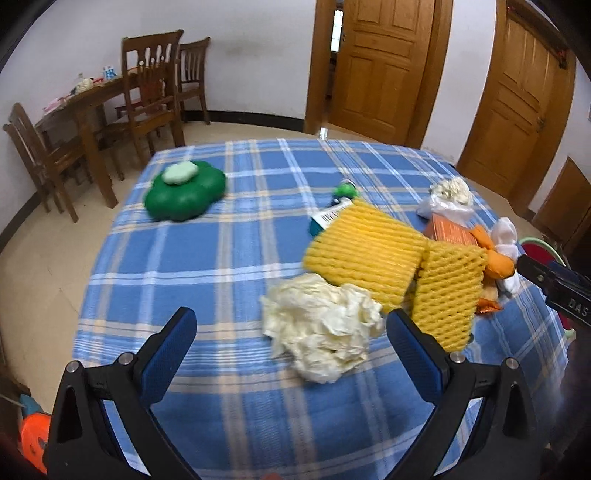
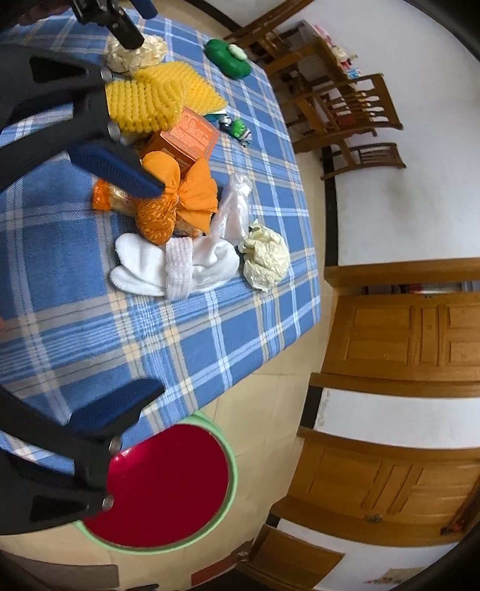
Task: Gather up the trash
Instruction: 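Grasp the white socks with the right tool while the left tool grasps crumpled white paper, then carry the socks over the red bin and open the right tool while the left tool carries the paper there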
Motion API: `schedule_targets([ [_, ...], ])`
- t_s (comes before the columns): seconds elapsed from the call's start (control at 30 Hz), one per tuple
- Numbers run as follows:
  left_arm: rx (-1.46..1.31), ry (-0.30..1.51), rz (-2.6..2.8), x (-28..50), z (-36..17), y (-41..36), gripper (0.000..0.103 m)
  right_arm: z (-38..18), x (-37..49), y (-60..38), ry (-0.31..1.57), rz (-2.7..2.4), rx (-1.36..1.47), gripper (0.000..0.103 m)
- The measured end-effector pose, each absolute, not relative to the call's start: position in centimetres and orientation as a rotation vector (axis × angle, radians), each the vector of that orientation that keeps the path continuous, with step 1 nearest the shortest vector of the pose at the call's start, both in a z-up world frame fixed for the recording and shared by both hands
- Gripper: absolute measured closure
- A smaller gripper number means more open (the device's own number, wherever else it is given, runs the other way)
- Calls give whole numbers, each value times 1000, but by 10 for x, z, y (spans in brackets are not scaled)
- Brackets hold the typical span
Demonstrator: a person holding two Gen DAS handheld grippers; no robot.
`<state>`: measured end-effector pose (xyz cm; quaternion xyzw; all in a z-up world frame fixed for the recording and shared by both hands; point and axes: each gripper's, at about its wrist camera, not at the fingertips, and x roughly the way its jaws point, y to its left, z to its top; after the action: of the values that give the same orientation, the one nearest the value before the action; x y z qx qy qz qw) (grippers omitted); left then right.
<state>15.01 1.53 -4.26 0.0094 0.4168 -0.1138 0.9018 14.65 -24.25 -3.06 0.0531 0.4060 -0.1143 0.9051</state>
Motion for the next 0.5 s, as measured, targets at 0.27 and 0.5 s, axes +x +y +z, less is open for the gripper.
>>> schedule_targets([
  [0.27, -21, 894, -233, 158, -55, 6, 33, -50, 154, -245, 920, -127, 168, 56],
  [0.5, -78, 902, -253, 153, -54, 6, 51, -56, 149, -255, 930, -111, 183, 77],
])
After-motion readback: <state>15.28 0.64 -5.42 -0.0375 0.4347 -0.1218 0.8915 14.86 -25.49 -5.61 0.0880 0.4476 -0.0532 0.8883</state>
